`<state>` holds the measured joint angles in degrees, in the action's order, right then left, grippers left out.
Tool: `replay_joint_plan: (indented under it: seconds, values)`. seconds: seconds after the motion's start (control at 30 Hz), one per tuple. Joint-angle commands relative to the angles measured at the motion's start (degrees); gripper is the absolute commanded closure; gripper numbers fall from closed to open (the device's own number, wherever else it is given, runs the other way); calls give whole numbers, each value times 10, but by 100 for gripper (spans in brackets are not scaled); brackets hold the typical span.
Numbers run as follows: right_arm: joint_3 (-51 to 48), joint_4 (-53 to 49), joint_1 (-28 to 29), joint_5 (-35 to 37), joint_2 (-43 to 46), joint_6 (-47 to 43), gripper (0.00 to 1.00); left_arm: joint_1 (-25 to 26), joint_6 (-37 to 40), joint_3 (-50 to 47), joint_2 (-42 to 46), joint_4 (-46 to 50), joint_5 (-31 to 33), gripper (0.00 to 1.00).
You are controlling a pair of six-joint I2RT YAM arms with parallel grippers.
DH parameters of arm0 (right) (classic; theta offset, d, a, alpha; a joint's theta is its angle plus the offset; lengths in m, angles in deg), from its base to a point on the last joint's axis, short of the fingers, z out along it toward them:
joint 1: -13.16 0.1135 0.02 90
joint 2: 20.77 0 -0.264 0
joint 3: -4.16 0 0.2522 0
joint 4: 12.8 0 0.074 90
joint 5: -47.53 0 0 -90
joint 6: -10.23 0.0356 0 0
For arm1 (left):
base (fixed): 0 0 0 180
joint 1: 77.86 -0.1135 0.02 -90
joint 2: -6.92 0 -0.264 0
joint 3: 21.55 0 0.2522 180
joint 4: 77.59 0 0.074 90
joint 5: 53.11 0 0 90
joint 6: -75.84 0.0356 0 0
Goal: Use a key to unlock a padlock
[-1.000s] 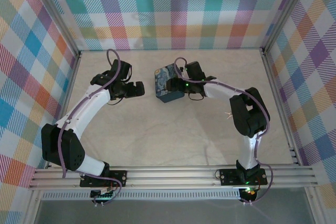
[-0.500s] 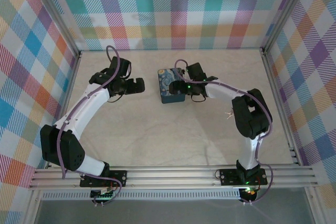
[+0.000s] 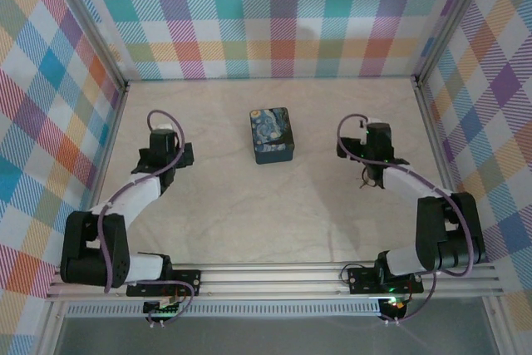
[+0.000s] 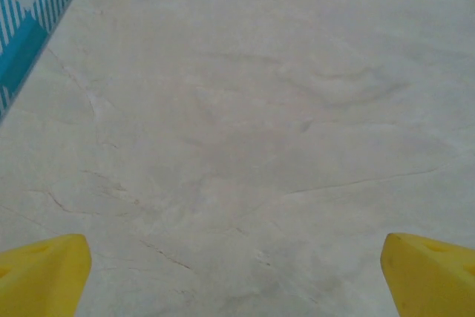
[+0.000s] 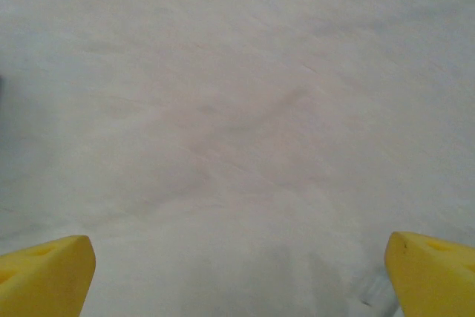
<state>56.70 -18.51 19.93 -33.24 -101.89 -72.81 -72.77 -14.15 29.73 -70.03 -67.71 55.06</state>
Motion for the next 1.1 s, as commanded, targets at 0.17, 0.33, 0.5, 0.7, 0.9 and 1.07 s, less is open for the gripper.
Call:
replay_joint_plan:
  seconds: [0.17,0.33,0.5,0.7,0.9,1.07]
  values:
    - [-88,229,-57,-67,-21,-53,0,-10,5,-82,-76,-285,-96,0]
    - [-113,317,-70,-126,-54,-62,0,-11,23,-137,-132,-436,-142,0]
    - [-155,412,-70,-125,-74,-63,0,-11,27,-131,-127,-415,-152,0]
    - [-152,394,-70,-125,-66,-63,0,-11,22,-131,-126,-415,-140,0]
    - [-152,393,-70,-124,-68,-63,0,-12,21,-127,-128,-411,-142,0]
    - [-151,393,-70,-124,-68,-63,0,-13,21,-130,-126,-413,-146,0]
